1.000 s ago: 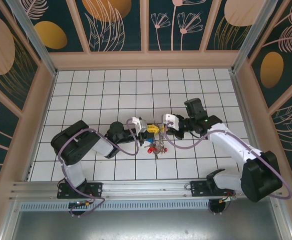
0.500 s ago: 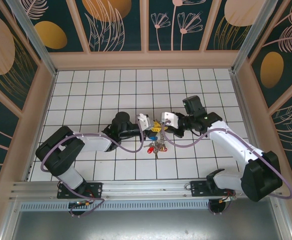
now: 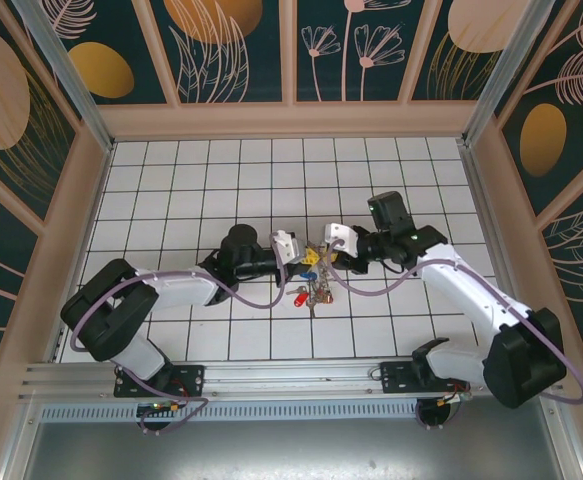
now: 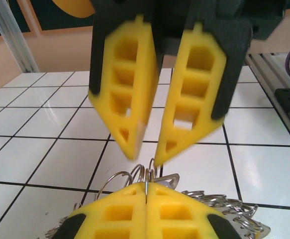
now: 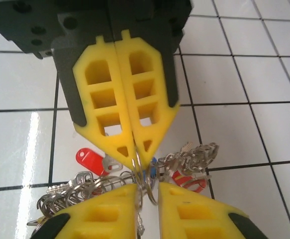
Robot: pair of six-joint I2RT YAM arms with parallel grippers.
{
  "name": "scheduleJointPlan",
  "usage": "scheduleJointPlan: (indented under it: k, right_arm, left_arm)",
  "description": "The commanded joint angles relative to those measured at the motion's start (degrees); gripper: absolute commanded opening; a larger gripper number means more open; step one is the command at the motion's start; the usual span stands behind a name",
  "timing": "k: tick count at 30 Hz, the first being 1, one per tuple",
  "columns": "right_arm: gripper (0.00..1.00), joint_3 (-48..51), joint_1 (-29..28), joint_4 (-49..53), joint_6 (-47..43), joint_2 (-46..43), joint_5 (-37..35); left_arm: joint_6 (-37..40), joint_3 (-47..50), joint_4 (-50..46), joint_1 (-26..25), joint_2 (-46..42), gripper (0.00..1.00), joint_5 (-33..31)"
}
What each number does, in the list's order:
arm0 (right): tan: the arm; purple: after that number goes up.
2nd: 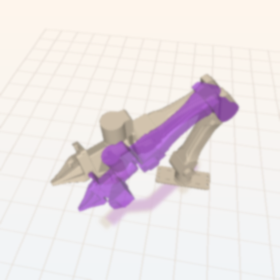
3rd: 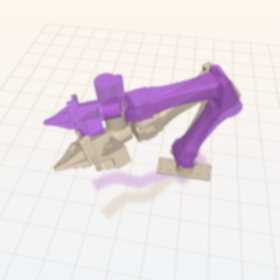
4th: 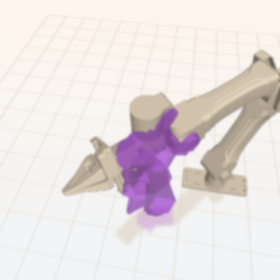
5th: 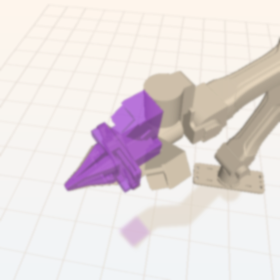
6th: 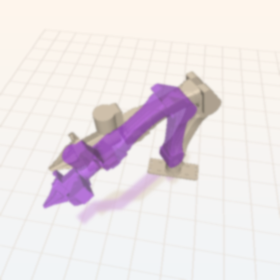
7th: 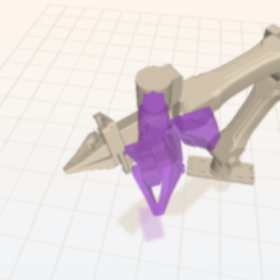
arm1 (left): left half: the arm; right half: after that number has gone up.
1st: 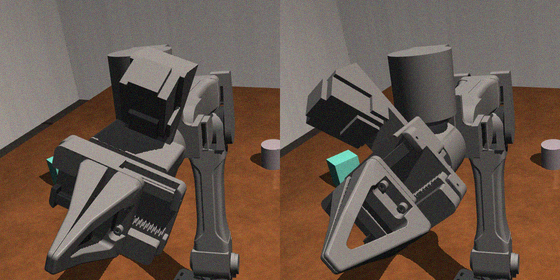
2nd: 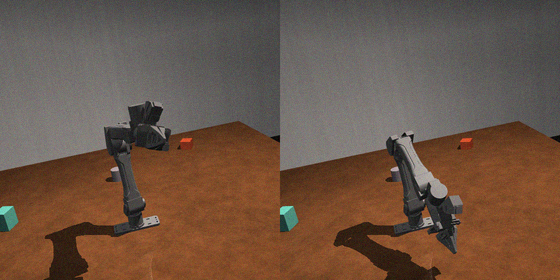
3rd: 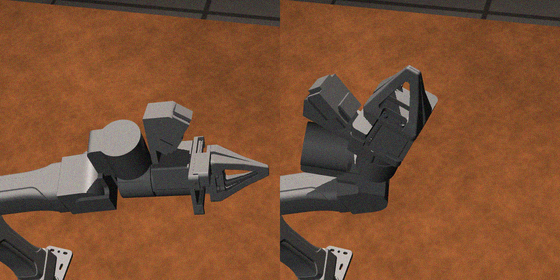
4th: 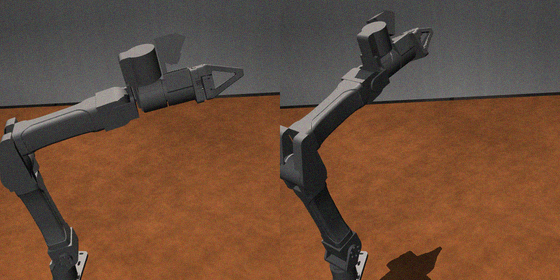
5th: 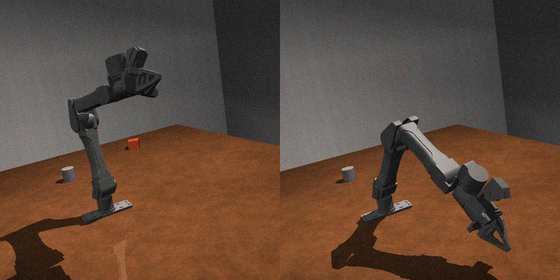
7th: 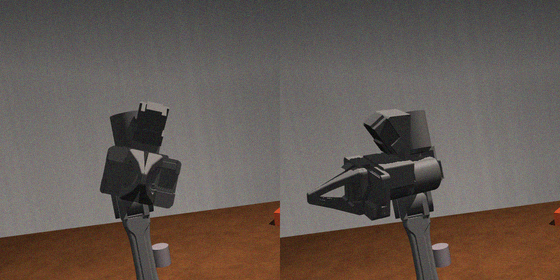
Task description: Put the keys on the keyring
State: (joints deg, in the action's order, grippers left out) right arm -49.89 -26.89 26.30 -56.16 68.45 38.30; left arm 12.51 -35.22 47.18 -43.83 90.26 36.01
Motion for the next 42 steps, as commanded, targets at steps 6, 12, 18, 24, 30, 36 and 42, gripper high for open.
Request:
scheduleJointPlan:
  k: [6, 12, 18, 24, 30, 36, 42]
  right_arm:
    - [0.23, 3.6, 1.8, -1.4, -1.5, -7.1, 8.1]
    - [0.25, 4.7, 1.8, -2.3, 0.1, -7.7, 8.5]
    - [0.12, 4.3, 1.8, -4.3, 4.2, -4.8, 5.5]
    - [0.09, 4.2, 1.7, -4.3, 7.4, -1.8, 5.0]
    - [0.11, 4.9, 2.0, -2.7, 7.8, -1.1, 4.7]
    - [0.22, 5.3, 2.2, -3.5, 5.6, -3.3, 8.9]
    - [0.22, 4.0, 2.1, -4.5, 4.5, -1.6, 9.9]
  left_arm:
    - [-11.0, 2.7, 20.8, 0.4, 2.7, 0.0, 5.1]
    - [-13.6, 3.1, 26.9, 0.4, 4.8, 0.0, 6.0]
    - [-13.8, 2.8, 28.2, 0.4, 5.5, 0.0, 6.9]
    - [-15.1, 3.2, 32.1, 0.3, 6.7, 0.0, 6.2]
    - [-16.7, 3.4, 35.9, 0.3, 7.6, 0.0, 5.6]
    - [-17.4, 3.5, 37.7, 0.3, 9.8, 0.0, 6.1]
    - [-17.7, 3.6, 38.8, 0.3, 10.4, 0.0, 7.0]
